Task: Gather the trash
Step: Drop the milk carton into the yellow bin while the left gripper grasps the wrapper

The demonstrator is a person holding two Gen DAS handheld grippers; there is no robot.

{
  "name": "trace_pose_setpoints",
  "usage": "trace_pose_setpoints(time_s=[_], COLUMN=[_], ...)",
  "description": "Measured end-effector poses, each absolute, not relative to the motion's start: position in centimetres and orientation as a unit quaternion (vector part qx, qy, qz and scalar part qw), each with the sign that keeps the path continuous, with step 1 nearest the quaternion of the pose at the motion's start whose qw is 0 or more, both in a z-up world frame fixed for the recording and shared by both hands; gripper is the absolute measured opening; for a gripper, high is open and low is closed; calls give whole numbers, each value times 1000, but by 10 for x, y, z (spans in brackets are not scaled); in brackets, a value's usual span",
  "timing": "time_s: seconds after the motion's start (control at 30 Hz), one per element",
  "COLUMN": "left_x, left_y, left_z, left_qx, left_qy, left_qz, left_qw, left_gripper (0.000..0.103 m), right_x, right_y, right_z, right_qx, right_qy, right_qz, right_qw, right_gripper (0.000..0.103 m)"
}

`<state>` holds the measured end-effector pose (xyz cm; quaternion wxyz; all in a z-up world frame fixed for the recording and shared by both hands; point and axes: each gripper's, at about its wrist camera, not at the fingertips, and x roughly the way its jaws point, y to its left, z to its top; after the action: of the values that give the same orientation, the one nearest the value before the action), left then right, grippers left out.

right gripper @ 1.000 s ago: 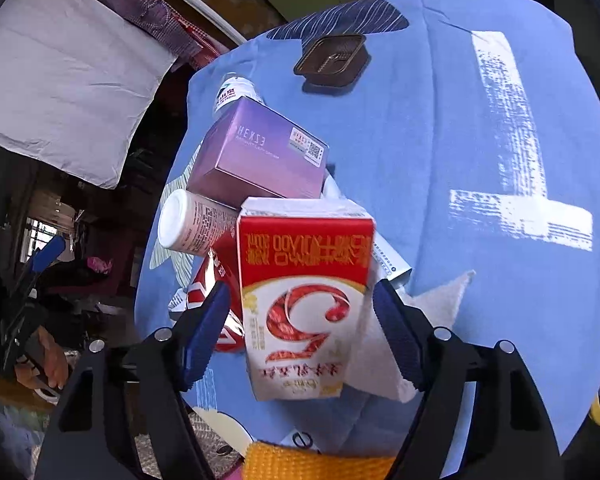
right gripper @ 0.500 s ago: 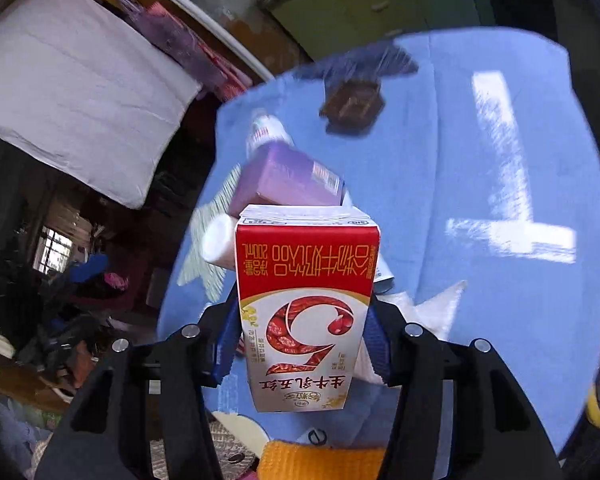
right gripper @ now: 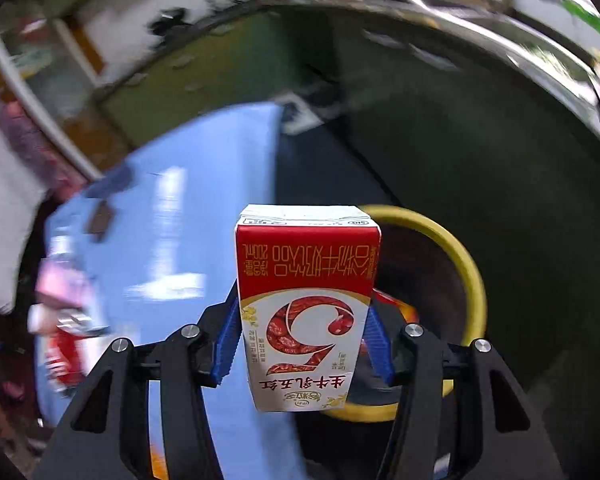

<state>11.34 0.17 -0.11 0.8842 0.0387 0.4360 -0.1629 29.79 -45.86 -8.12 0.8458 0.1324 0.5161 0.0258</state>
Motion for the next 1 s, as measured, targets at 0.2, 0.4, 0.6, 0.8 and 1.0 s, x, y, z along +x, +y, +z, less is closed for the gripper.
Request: trace_pose_setpoints(time_s=[0.2,0.4,0.6,0.8,1.0], left_x=[106,101,107,125,138], left_y=[-6,-7,-6,-4,-10], left_z=[-10,-19,-37,-61,-82], left_qx=[82,117,130,145,140], left_qy=[439,448,461,478,507], left_qz=[-170,-178,-213,-249,-295], left_qw=[878,868,852,830,798], left_gripper=[95,96,96,96,96], right_x=[334,351,327,297,282], right_y=[-477,-481,-483,-461,-435], right_z=[-148,-167,-131,-106,-98], right_qx=[140,137,141,136,125], right_qy=[567,587,560,550,552], right_qz=[-1,-17,-3,41,73], right_qw=[812,798,816,823,821], right_gripper=[54,72,72,74,74])
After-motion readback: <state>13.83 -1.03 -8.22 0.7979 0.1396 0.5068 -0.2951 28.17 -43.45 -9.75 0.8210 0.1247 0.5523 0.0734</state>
